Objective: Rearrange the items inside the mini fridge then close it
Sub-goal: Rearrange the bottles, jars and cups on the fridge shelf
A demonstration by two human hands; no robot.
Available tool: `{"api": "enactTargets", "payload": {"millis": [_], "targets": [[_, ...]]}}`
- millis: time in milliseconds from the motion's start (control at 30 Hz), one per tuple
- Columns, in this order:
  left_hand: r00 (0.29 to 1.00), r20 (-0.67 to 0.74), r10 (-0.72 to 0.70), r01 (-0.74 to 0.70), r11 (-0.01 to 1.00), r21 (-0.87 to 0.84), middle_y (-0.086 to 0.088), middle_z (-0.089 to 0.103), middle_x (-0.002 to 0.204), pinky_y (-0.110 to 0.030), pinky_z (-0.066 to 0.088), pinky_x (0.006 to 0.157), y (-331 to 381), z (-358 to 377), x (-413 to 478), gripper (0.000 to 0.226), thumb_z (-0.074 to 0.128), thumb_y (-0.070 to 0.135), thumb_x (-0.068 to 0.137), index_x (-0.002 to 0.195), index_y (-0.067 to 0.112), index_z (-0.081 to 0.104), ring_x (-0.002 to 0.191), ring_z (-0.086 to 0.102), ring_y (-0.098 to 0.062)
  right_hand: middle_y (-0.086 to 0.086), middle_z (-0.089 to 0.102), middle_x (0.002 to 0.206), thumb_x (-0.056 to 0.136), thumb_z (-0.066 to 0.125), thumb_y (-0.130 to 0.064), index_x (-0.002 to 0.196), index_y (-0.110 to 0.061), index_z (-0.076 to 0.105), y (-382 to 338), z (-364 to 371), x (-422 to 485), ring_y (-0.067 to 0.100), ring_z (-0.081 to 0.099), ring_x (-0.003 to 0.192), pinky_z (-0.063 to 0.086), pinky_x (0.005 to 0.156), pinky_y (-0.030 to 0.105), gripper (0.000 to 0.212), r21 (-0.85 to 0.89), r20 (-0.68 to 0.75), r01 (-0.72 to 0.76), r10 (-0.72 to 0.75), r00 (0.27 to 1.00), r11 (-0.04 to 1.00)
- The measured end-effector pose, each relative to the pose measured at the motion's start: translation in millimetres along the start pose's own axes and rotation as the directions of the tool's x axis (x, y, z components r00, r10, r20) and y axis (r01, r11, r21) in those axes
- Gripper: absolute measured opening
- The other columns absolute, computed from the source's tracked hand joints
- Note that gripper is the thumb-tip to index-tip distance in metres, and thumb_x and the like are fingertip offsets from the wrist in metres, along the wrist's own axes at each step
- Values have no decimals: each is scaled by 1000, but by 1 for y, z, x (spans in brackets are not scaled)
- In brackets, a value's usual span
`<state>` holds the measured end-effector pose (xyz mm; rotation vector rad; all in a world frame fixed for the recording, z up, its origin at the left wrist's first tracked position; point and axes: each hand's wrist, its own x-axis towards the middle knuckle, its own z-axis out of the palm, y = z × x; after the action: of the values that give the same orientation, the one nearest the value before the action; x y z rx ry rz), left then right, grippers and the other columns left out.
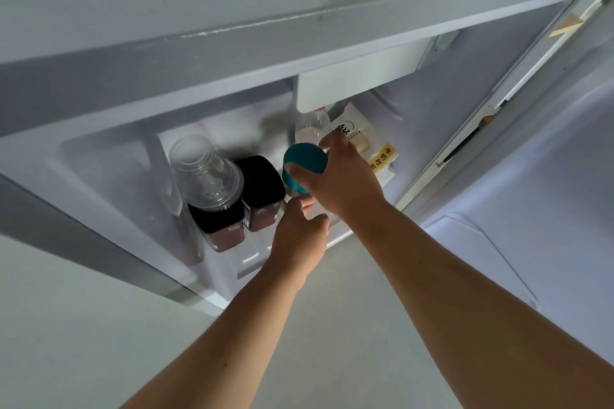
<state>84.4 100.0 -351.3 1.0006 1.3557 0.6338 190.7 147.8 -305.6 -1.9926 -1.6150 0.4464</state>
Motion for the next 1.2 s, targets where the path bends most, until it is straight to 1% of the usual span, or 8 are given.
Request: {"api": "enactTargets", "payload": {"millis": [167,267,433,633,767,933,1100,1200], "targets": [[1000,-2,13,-13,999,-29,4,59,148,-50,55,106,4,1,-3,57,55,31,77,134,34,55,117,71,-21,-5,52,112,76,76,-62,122,-18,47,-7,-12,27,22,64,91,43,70,30,69,24,-236,-12,17,972,1000],[999,35,32,-31,999,-16,7,60,144,-49,56,105,6,2,-3,56,55,25,83,139,34,57,104,76,-15,-3,55,127,76,77,-60,137,-21,41,-14,-20,50,17,61,92,44,73,30,81,63,-118,-67,74,990,996],[999,37,36,-37,999,6,12,50,135,-49,53,109,8,6,0,59,54,19,97,154,28,48,112,73,-17,-5,61,108,84,75,-48,137,-29,48,-14,-25,67,21,72,82,64,72,42,62,135,191,-132,105,976,982],[999,1,53,-53,998,-28,3,50,158,-47,46,116,4,10,1,55,57,25,96,151,25,50,138,58,-19,-4,64,93,87,68,-46,148,-21,34,3,-21,64,18,70,69,60,67,32,74,-12,87,-44,45,995,999],[995,-70,73,-76,996,-54,4,55,153,-44,46,117,1,8,4,44,59,17,100,144,22,55,140,52,-11,-15,53,83,85,71,-41,141,-22,39,17,-21,59,6,55,69,38,57,18,67,58,-44,19,-17,999,998],[996,-71,60,-66,994,-89,2,59,148,-38,45,116,2,5,9,39,59,17,102,140,21,57,134,56,-12,-7,58,92,82,73,-40,141,-25,40,29,-25,55,21,59,81,36,60,18,69,29,1,36,-36,999,999],[990,-121,74,-84,994,-73,-4,60,147,-8,44,78,7,-1,19,31,57,14,103,134,19,55,120,58,-8,-3,61,101,81,77,-38,134,-29,41,34,-37,58,21,63,82,46,59,23,65,10,101,46,-47,994,999],[989,-111,93,-98,995,-36,-2,53,154,4,40,55,8,-3,28,46,58,17,105,150,19,49,95,60,14,-3,60,101,81,76,-44,136,-29,40,33,-35,55,22,62,85,48,66,26,68,-55,154,62,-53,987,997]]}}
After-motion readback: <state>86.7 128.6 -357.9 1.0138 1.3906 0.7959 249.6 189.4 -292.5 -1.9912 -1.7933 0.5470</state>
